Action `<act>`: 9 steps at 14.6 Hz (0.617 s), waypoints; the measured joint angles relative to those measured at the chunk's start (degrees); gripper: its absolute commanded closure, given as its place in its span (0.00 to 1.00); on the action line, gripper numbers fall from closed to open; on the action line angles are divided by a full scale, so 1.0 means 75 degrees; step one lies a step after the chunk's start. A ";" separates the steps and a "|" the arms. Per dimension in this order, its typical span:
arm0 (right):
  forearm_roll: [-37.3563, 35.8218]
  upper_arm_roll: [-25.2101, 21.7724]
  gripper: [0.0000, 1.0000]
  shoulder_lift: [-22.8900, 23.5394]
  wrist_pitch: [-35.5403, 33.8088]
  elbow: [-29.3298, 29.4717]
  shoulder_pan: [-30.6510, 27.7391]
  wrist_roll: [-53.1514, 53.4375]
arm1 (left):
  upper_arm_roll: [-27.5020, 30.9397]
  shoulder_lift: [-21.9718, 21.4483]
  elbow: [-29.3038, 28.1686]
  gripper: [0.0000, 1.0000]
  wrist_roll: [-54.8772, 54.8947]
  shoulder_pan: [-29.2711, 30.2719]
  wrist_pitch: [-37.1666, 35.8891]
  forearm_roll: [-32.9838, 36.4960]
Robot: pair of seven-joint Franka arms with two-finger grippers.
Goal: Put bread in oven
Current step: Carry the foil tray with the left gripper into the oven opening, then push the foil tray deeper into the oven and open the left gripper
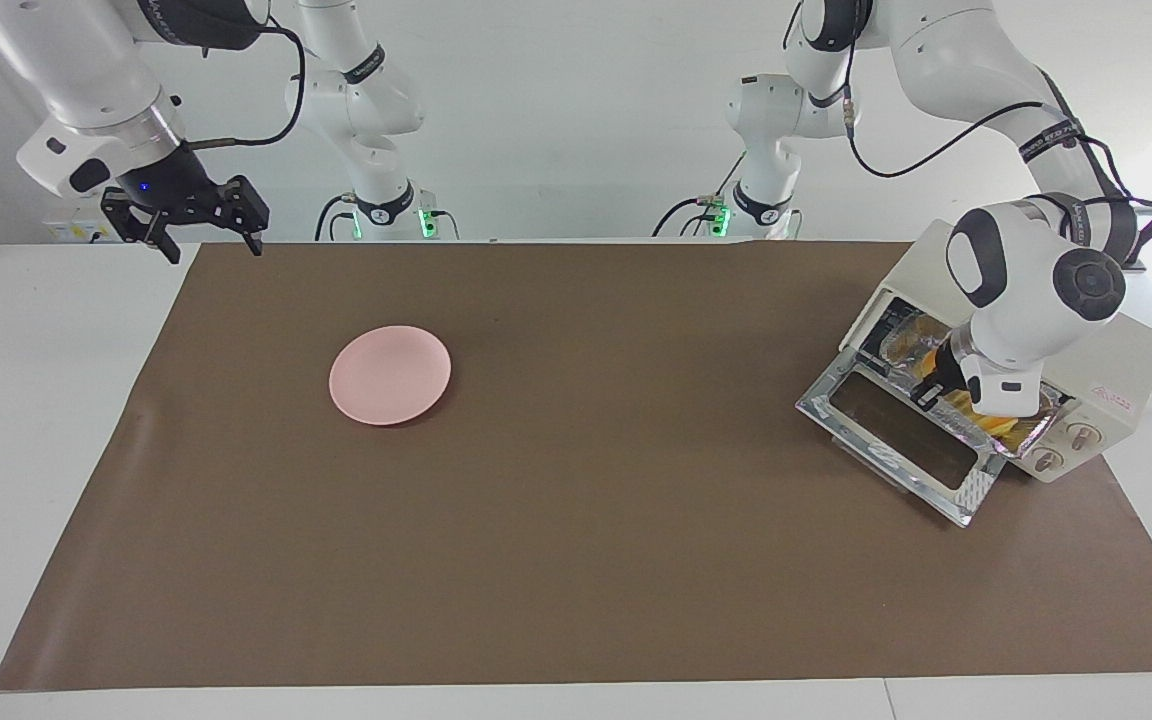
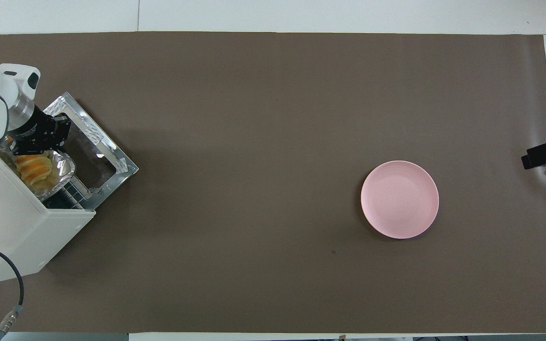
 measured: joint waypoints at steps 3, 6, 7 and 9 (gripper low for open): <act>0.0000 0.0000 0.00 0.0000 0.0000 0.0000 0.0000 0.0000 | 0.0010 -0.0160 -0.0306 1.00 -0.0014 0.0043 0.0019 0.0000; 0.0000 0.0001 0.00 0.0000 0.0000 0.0000 0.0000 0.0000 | 0.0014 -0.0252 -0.0448 1.00 -0.0137 0.0097 0.0028 0.0000; 0.0000 0.0000 0.00 0.0000 0.0000 0.0000 0.0000 0.0000 | 0.0014 -0.0260 -0.0455 1.00 -0.0182 0.0105 0.0029 0.0000; 0.0000 0.0001 0.00 0.0000 0.0000 0.0000 0.0000 0.0000 | 0.0014 -0.0261 -0.0458 1.00 -0.0314 0.0126 0.0029 0.0000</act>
